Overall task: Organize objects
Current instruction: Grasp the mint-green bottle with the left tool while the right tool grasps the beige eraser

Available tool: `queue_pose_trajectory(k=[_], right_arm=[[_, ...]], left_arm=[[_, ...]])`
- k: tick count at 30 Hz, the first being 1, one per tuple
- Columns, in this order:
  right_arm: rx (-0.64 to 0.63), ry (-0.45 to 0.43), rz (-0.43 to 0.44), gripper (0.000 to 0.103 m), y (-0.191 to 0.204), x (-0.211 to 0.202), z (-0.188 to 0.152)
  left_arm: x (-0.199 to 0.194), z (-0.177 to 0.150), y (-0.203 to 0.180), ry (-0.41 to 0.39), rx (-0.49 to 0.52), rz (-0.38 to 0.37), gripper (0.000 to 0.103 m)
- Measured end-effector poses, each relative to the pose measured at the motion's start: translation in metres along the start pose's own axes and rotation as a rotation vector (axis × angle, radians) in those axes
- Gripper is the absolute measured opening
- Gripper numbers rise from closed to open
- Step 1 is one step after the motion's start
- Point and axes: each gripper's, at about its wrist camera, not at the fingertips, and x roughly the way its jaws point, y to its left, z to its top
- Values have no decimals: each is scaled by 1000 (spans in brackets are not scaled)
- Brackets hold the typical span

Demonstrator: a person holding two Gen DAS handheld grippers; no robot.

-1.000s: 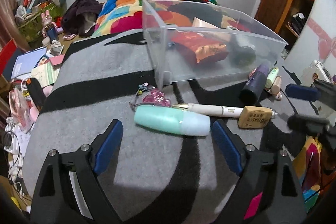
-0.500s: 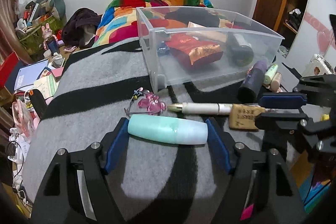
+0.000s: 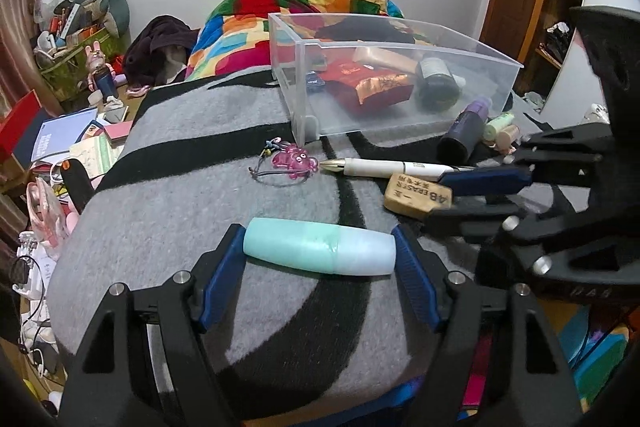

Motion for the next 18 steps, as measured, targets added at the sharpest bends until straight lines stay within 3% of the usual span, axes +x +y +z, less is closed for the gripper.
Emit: queue_pose_trajectory(k=[10,18], right_arm=[[12,-38,-17,22,3,-6,-1],[81,-152,-53,22,-10,-46,4]], left_arm=[[-13,7,6,-47,-40,-6,73],[-29,34,1,-130,-53,-42,73]])
